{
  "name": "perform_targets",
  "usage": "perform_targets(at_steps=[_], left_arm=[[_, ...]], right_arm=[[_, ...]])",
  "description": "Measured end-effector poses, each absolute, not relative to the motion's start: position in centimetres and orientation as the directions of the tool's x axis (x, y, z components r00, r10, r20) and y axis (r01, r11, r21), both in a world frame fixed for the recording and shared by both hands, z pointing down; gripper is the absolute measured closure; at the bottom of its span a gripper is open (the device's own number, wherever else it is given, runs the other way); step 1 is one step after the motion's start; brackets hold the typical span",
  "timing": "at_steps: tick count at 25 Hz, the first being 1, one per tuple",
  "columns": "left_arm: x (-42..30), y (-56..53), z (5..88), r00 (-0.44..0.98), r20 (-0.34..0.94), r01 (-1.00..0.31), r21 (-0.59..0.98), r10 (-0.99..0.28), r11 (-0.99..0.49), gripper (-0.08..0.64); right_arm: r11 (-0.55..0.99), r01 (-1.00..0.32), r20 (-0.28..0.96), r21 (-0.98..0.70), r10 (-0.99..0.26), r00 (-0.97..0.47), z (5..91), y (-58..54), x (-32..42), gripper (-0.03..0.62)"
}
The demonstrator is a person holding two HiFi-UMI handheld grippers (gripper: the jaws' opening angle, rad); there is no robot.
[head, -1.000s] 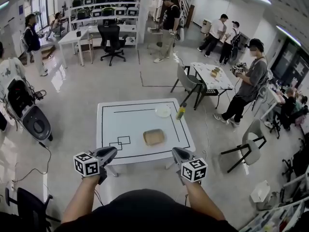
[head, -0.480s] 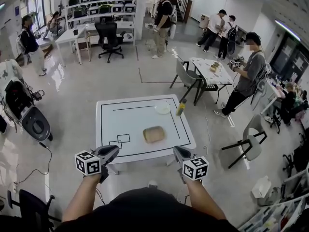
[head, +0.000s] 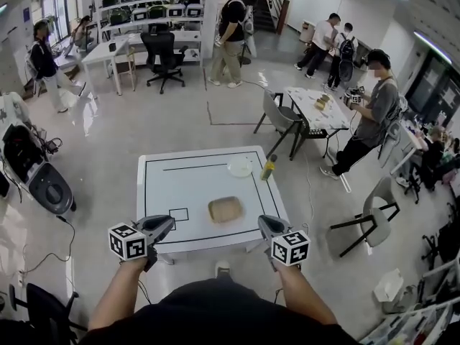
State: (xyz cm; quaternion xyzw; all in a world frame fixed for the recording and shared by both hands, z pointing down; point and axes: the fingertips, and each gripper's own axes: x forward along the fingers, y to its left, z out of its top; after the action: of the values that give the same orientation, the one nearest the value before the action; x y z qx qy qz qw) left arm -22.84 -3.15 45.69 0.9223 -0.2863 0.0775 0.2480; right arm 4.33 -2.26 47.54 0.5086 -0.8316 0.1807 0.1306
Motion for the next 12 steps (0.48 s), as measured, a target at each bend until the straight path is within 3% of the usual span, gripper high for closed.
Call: perform_targets(at_steps=[12], left_arm=[[-17.2, -12.9, 46.5, 0.817, 0.298, -0.576, 0.395, -0.494, -0.715, 0.509]], right_arm=[[0.435, -0.878, 0.374, -0.201, -0.794, -0.479, 48.5, -12.4, 8.6, 0.577]])
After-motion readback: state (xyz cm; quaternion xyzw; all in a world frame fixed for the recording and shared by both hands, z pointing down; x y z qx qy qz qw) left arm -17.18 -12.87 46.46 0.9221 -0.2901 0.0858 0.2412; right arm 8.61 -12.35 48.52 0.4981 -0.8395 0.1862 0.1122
